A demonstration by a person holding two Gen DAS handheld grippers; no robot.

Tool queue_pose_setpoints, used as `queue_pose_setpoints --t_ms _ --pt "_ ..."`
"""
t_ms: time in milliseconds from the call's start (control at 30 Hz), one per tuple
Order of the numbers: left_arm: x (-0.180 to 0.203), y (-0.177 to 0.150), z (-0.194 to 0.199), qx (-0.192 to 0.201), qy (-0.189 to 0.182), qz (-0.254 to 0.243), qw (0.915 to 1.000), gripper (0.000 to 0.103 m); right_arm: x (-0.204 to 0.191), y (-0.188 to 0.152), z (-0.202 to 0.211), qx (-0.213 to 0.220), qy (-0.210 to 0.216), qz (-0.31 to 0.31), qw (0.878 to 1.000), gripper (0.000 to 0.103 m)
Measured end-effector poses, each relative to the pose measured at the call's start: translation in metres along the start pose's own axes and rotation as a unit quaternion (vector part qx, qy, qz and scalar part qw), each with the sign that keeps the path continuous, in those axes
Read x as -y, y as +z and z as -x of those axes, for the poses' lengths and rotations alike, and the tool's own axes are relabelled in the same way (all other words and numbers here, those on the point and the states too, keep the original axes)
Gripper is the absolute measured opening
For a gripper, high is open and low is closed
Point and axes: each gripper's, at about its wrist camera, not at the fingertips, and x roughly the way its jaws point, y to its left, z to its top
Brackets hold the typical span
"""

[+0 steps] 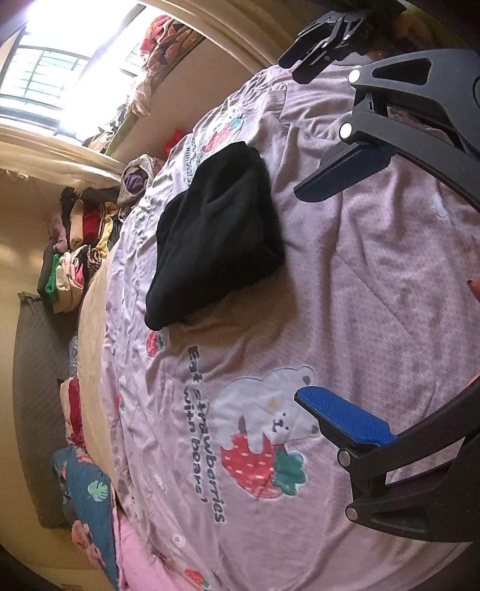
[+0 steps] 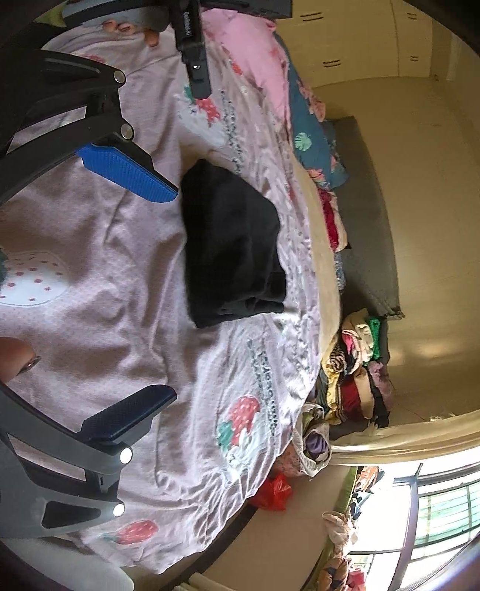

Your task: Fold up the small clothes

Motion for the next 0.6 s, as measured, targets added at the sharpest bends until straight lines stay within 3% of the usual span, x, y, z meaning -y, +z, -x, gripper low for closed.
queue_pose_setpoints --t_ms 600 --pt "0.004 -0.014 -0.009 -0.01 0.012 -0.012 0.9998 0.093 -0.003 -0.007 -0.016 -0.032 -0.006 -0.015 0.999 0.099"
